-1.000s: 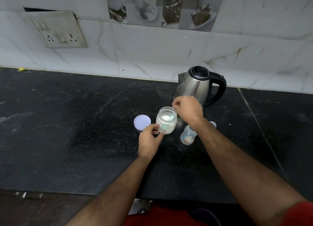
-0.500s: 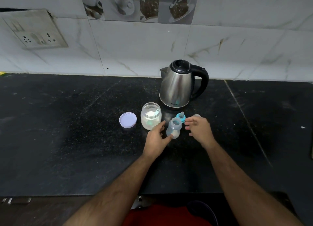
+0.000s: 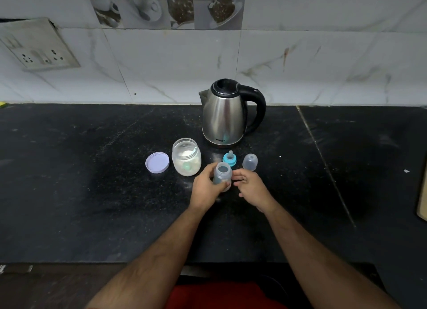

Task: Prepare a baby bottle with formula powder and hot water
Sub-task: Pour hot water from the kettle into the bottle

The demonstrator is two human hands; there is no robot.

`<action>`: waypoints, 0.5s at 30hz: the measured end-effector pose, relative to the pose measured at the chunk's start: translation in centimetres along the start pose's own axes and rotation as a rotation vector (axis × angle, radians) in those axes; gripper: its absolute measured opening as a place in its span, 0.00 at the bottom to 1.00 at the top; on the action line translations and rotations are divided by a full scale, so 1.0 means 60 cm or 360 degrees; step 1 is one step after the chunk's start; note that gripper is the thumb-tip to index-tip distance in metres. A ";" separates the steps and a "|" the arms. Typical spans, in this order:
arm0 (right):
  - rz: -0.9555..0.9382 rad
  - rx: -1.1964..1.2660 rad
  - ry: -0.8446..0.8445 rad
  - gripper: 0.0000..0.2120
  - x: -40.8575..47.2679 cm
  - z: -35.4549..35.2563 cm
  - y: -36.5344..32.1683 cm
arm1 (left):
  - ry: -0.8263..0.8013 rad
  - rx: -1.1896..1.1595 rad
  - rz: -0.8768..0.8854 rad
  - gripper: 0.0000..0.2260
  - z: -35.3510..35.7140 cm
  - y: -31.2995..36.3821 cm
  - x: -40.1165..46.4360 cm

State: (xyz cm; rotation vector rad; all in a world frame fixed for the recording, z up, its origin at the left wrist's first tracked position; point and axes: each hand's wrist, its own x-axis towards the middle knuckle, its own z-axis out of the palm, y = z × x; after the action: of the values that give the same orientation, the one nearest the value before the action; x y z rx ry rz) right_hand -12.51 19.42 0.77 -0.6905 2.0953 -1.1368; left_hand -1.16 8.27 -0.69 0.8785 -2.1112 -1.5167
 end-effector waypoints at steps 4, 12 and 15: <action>-0.0058 -0.0044 0.0021 0.19 0.004 -0.026 0.017 | 0.0022 0.0019 0.0016 0.24 0.014 -0.003 -0.002; -0.0258 0.0096 0.0541 0.15 0.084 -0.120 -0.047 | 0.0020 -0.0039 -0.0096 0.27 0.027 0.005 0.007; -0.0258 0.0072 0.0699 0.23 0.133 -0.157 -0.078 | 0.0036 -0.0063 -0.0124 0.26 0.035 0.006 0.017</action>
State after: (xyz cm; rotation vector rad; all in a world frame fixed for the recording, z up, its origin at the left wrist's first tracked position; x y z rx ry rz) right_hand -24.05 16.47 6.40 -0.6417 2.3962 -1.5335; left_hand -3.36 9.10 -1.13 0.9696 -2.0458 -1.5745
